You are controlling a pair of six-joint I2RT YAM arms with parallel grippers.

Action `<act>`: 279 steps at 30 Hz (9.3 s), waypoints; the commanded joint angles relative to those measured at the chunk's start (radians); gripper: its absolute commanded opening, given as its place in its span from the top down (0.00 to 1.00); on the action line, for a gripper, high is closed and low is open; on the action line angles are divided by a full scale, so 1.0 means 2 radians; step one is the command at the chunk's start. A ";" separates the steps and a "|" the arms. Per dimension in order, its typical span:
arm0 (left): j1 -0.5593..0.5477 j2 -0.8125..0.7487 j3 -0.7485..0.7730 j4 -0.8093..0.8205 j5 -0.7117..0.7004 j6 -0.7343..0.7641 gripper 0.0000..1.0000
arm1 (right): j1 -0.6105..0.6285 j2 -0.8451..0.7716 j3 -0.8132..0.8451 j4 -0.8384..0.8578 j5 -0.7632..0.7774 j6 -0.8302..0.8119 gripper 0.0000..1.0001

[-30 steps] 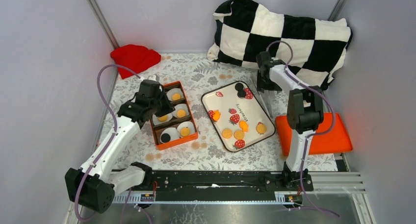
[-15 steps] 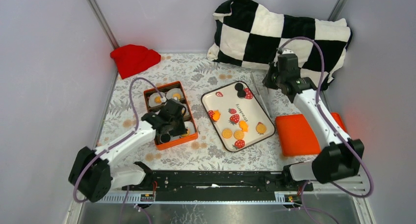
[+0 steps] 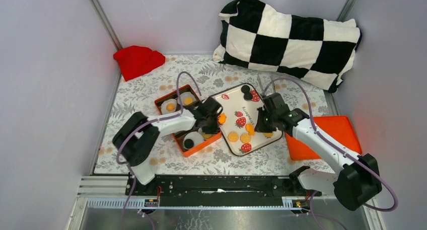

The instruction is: Pack the cookies

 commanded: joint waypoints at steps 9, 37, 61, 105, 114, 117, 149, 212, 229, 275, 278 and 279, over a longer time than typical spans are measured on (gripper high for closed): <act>-0.007 0.180 0.223 0.044 0.027 0.027 1.00 | 0.051 -0.101 -0.039 -0.104 0.006 0.031 1.00; 0.235 0.094 0.304 -0.183 -0.195 0.054 1.00 | 0.085 0.013 0.029 -0.039 0.106 0.059 1.00; 0.188 -0.096 0.090 -0.225 -0.218 -0.013 1.00 | 0.083 0.006 0.033 -0.063 0.180 0.069 1.00; 0.106 -0.149 0.088 -0.121 -0.088 0.029 1.00 | -0.098 0.086 0.049 -0.178 0.244 0.042 0.44; 0.102 -0.117 0.076 -0.094 -0.063 0.042 1.00 | -0.136 0.192 0.061 -0.136 0.174 0.006 0.45; 0.102 -0.119 0.074 -0.091 -0.063 0.045 1.00 | -0.140 0.225 0.052 -0.116 0.160 0.006 0.50; 0.102 -0.112 0.079 -0.086 -0.035 0.061 1.00 | -0.164 0.219 0.036 -0.079 0.067 -0.018 1.00; 0.116 0.106 0.085 0.274 0.443 -0.022 0.95 | 0.170 0.160 0.274 -0.117 -0.078 -0.203 0.98; 0.128 0.111 0.203 0.077 0.403 0.011 0.98 | 0.389 0.195 0.264 -0.201 0.406 -0.077 0.51; 0.271 -0.151 0.157 -0.192 -0.250 -0.042 1.00 | 0.302 -0.069 0.240 0.098 0.203 0.067 1.00; 0.276 -0.135 0.137 -0.219 -0.291 -0.081 1.00 | 0.264 -0.105 0.190 0.127 0.154 0.100 1.00; 0.276 -0.132 0.128 -0.226 -0.301 -0.093 1.00 | 0.251 -0.112 0.178 0.131 0.135 0.110 1.00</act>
